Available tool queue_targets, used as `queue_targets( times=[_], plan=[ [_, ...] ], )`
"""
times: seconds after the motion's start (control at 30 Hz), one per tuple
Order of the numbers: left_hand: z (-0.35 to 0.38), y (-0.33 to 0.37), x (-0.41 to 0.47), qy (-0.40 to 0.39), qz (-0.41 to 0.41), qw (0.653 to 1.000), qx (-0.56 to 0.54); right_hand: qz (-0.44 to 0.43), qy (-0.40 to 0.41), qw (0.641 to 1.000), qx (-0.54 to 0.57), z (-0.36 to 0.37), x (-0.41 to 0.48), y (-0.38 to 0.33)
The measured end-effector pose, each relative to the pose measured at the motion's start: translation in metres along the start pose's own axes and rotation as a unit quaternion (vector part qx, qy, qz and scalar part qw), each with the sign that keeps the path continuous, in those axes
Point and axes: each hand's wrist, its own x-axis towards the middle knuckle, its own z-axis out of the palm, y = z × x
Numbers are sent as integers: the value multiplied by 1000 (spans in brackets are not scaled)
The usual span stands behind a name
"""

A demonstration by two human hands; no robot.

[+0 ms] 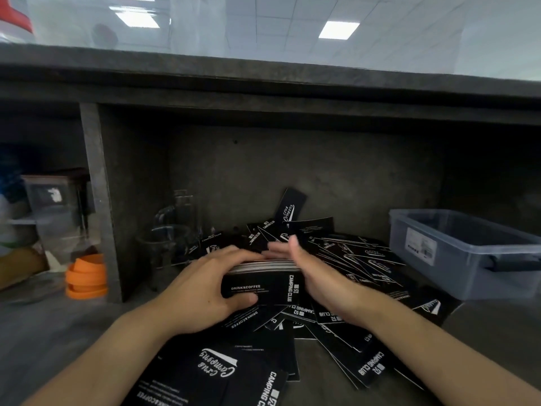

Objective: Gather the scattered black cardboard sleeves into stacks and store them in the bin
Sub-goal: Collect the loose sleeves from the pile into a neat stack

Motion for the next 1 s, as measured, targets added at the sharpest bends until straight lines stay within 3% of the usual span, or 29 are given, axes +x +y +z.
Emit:
queue_targets(
  times=[0.1, 0.2, 0.3, 0.33, 0.5, 0.57, 0.67, 0.77, 0.87, 1.0],
  plan=[
    [0, -1, 0, -13, -11, 1000, -4, -36, 78, 995, 47, 4, 5, -8],
    [1, 0, 1, -23, -25, 999, -15, -28, 180, 971, -157, -20, 5, -5],
    [1, 1, 2, -30, -34, 999, -15, 120, 85, 894, -423, -41, -2, 5],
    [0, 1, 2, -31, -35, 999, -12, 145, 79, 880, -446, -44, -2, 5],
    [-1, 1, 1, -32, -38, 999, -14, 136, 202, 842, -482, -59, 11, 4],
    [-1, 2, 1, -35, -38, 999, -18, 164, 192, 852, -459, -63, 9, 6],
    [-1, 1, 2, -38, -39, 998, -17, 180, 130, 903, -367, -66, -3, 1],
    [-1, 0, 2, -37, -39, 998, -15, 177, 102, 929, -307, -64, -9, -5],
    [-1, 0, 2, -37, -35, 999, -17, 183, 102, 927, -310, -57, -8, -12],
    [-1, 0, 2, -36, -29, 999, -21, 225, 17, 892, -391, -53, -22, -31]
  ],
)
